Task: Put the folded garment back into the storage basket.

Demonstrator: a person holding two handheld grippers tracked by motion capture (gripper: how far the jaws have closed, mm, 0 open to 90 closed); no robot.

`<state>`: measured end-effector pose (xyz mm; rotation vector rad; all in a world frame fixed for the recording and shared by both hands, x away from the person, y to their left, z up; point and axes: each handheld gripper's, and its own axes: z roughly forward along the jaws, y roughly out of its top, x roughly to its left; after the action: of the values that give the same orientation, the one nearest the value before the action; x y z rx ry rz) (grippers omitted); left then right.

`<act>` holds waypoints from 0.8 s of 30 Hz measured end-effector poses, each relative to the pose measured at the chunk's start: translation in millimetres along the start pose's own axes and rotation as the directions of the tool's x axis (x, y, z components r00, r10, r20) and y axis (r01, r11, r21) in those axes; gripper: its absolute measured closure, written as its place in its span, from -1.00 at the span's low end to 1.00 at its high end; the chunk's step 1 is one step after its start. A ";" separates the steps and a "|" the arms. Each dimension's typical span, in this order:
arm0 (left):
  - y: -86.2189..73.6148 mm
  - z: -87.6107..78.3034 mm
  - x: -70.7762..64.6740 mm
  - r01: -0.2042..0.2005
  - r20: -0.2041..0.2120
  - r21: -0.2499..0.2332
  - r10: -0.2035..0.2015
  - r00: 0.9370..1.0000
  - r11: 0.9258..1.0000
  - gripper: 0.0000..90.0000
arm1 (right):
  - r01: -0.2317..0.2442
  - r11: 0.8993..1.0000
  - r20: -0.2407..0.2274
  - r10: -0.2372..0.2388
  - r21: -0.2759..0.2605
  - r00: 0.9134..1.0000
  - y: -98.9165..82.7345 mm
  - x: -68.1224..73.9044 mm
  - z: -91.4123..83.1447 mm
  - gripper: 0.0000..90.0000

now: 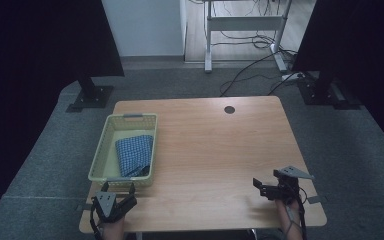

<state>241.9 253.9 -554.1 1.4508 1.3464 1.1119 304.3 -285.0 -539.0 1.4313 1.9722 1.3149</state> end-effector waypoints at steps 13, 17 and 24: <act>0.2 0.6 0.1 0.001 0.004 0.004 -0.001 1.000 1.000 -0.78 | -0.006 0.998 0.054 0.004 0.054 0.999 -18.3 -11.2 9.5 -0.96; 0.4 1.1 0.7 0.008 0.006 0.009 -0.008 1.000 1.000 -0.78 | 0.004 0.998 0.081 -0.010 0.067 0.997 -17.8 -9.1 11.2 -0.96; 0.4 1.1 0.0 0.006 0.005 0.006 -0.006 1.000 1.000 -0.78 | -0.031 0.998 0.114 0.025 0.050 0.993 -18.1 -11.4 9.9 -0.97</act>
<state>243.1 253.9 -554.0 1.4521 1.3507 1.1010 306.6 -291.3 -561.6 1.5281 1.9324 1.1748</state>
